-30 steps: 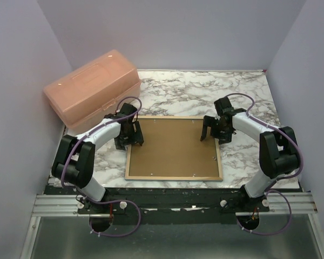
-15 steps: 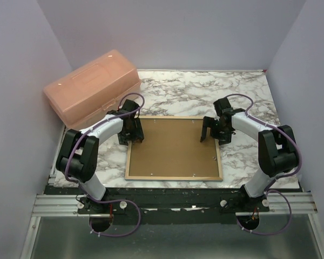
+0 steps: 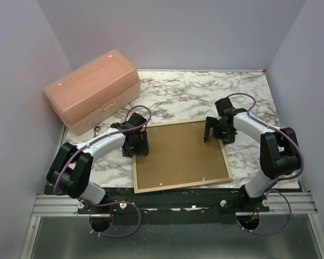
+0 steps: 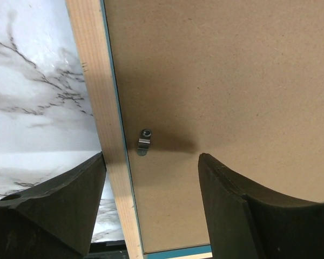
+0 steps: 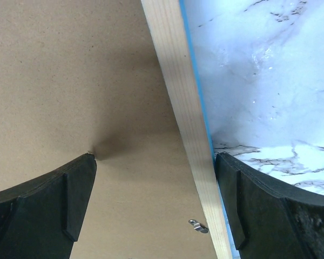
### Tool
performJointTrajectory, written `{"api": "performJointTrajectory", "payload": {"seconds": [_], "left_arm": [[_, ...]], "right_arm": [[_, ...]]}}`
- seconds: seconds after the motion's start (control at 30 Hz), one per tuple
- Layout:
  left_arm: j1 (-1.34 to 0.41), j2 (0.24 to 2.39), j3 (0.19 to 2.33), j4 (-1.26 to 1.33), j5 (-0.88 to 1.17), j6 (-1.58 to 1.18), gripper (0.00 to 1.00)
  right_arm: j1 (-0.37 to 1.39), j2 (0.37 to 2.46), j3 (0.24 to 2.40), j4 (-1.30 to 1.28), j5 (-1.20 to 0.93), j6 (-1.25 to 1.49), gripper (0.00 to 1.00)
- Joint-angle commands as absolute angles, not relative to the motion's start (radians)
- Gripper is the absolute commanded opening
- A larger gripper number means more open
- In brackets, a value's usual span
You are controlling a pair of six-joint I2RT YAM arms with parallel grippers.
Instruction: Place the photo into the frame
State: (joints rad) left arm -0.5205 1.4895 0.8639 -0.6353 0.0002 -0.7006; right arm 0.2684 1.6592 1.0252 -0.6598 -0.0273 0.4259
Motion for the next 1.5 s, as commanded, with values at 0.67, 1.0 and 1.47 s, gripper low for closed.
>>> {"api": "performJointTrajectory", "payload": {"seconds": [0.67,1.0,1.47], "left_arm": [[-0.517,1.541,0.887,-0.672,-0.138,-0.746,0.53],[-0.515,1.546,0.884,-0.673,-0.155,-0.736,0.17],[-0.515,1.531,0.906,-0.688,-0.160,-0.715,0.21]], "right_arm": [[0.282,1.644,0.997,-0.634,-0.089,0.443,1.00],[0.282,1.643,0.975,-0.623,-0.097,0.448,1.00],[0.282,1.567,0.915,-0.633,-0.082,0.476,1.00]]}}
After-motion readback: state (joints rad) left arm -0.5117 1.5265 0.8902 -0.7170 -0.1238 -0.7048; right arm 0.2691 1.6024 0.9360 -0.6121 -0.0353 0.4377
